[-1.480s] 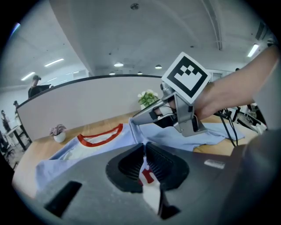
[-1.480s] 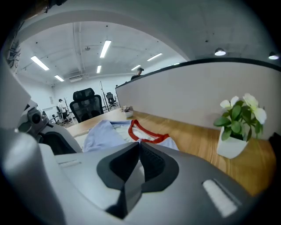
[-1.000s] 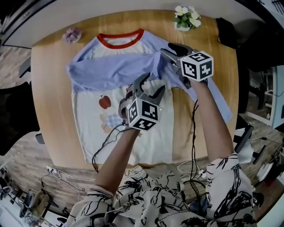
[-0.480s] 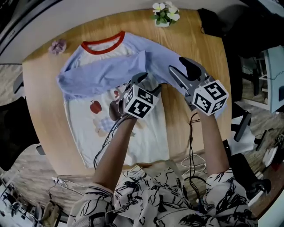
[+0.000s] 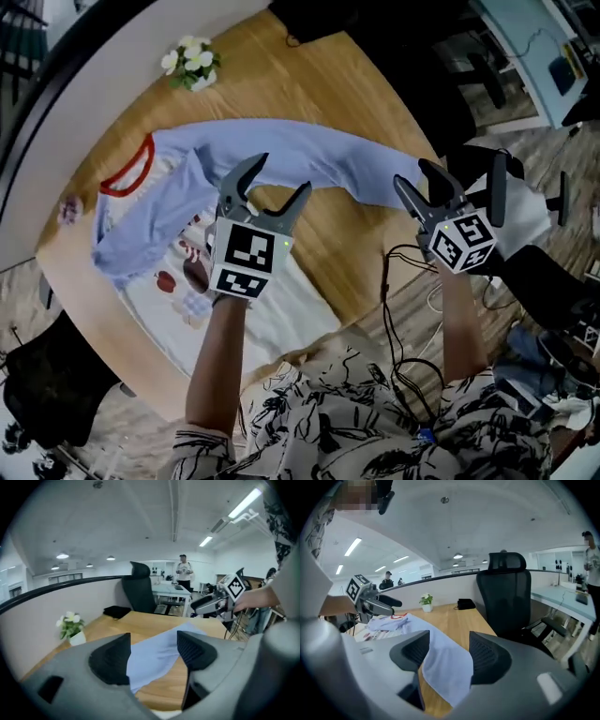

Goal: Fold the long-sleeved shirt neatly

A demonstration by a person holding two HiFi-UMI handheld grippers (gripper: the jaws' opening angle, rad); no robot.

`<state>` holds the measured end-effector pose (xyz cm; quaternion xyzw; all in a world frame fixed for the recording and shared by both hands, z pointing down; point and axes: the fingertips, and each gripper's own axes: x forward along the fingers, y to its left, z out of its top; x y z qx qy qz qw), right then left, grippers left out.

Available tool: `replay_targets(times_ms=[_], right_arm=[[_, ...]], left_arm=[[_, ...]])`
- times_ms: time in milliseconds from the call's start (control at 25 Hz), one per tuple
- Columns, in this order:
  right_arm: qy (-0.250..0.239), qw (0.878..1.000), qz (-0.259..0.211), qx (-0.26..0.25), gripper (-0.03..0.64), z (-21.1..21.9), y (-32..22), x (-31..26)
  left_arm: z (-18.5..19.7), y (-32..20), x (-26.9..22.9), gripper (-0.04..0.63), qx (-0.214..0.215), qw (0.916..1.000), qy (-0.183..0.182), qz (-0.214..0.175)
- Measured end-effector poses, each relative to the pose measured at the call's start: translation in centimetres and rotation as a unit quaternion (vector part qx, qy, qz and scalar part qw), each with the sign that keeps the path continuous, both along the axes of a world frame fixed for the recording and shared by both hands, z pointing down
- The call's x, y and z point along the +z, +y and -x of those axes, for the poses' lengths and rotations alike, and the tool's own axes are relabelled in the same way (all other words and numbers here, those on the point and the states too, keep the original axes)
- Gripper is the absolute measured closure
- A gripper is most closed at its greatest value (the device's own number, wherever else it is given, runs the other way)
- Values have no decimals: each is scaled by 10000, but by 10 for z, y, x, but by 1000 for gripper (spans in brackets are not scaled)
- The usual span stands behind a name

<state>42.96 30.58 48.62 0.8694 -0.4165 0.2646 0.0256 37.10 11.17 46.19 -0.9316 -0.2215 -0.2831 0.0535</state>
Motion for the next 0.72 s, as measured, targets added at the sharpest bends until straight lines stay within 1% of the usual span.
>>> replay_targets(times_ms=[80,160,240,320,400,440,480,560,680,720], right_arm=[[-62,9997,195,-162,339,-7,24,13],[-63,9954,732,-610,339,-14,45,34],[-35,9849,1293,-1148,339,-23,62,54],[-215,9725,1518,-1752,339,-27,71,74],[-441,9574,1681,-2304,339,-26,75,95],[-507,9516,1766,-2464,347,-28,76,104],[-565,9484,1810,-2540,363,-30,78,112],[-712,9486,1738,-2548,410,-37,80,122],[-881,9513,1567,-2502,462,-44,80,130],[-893,9515,1553,-2502,466,-45,79,132]], left_arm=[[0,53,9,279,515,9986,-97,-99],[7,108,28,281,964,9949,-271,-140],[13,156,49,281,1215,9916,-410,-152],[18,196,70,279,1458,9876,-481,-312],[22,233,91,279,1830,9802,-553,-513],[24,250,100,281,2014,9760,-605,-560],[25,265,108,286,2167,9722,-673,-580],[23,286,123,318,2339,9668,-802,-648],[9,296,139,375,2332,9656,-902,-710],[8,297,143,383,2336,9651,-955,-701]])
